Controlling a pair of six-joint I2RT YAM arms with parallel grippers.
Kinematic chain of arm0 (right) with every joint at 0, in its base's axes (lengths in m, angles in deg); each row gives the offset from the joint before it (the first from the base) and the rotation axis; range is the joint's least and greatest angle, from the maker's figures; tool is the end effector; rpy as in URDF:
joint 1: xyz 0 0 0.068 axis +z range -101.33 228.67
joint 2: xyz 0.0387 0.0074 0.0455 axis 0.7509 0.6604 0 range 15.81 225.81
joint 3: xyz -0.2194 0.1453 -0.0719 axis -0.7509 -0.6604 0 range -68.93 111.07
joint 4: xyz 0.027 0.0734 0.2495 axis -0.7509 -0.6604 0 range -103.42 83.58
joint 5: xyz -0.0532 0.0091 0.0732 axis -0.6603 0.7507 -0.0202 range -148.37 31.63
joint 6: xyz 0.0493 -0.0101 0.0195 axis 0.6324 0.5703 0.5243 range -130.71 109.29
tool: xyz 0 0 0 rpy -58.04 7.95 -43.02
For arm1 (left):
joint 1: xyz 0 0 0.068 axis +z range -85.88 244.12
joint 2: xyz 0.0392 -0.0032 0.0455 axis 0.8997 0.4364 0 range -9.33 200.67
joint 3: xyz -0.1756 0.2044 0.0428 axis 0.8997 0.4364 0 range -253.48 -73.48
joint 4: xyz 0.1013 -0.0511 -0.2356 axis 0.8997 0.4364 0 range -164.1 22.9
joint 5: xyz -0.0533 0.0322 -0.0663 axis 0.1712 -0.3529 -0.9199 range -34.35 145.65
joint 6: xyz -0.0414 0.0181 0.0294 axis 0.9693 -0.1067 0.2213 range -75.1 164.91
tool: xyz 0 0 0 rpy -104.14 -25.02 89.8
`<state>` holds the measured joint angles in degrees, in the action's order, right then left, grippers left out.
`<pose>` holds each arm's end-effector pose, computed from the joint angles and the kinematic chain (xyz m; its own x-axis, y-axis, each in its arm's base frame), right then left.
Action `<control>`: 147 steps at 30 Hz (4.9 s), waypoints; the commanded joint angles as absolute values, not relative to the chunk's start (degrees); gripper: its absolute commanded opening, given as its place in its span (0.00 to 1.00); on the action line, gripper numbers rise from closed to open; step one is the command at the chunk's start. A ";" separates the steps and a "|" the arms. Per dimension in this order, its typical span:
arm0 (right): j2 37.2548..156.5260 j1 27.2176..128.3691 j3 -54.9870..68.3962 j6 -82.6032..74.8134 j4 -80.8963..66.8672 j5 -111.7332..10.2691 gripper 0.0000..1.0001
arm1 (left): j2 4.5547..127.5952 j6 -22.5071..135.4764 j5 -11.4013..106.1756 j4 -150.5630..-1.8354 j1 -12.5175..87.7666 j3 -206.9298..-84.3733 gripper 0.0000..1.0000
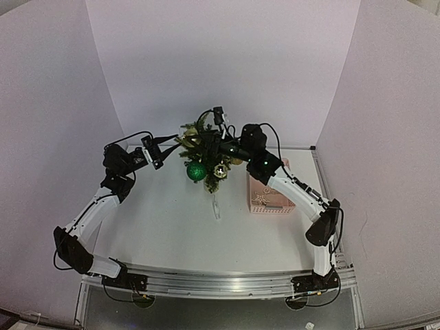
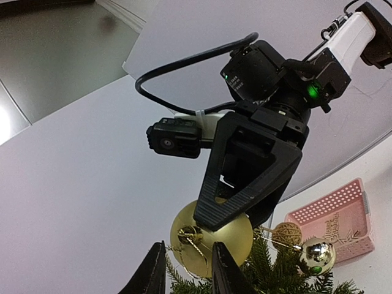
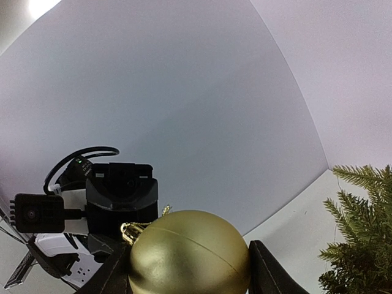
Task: Decorate the small christmas tree
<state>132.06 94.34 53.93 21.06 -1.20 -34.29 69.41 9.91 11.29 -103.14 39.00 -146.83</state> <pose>0.3233 0.3518 0.4599 -0.3690 0.3101 -0.8761 -0.8679 0.2222 0.4442 0.2694 -0.1537 0.4491 0.8042 0.0757 -0.5895 0.5154 0.4053 0.7551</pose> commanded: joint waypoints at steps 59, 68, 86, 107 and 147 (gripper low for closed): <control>128.29 95.14 50.07 15.89 -2.01 -35.15 0.77 | 74.55 -4.65 45.10 -29.49 38.81 -176.19 0.00; 123.16 95.04 44.85 12.21 -2.24 -38.09 0.77 | 83.82 -7.14 51.90 -25.12 38.90 -183.27 0.00; 116.95 95.06 39.39 9.50 -2.29 -41.96 0.77 | 96.41 0.80 52.21 -27.29 45.24 -195.88 0.00; 112.42 94.89 35.73 6.35 -3.09 -45.09 0.78 | 100.27 8.96 39.55 -35.39 44.64 -195.61 0.00; 110.46 94.76 33.14 5.73 -4.15 -46.74 0.79 | 103.02 12.78 38.41 -23.13 43.12 -202.35 0.00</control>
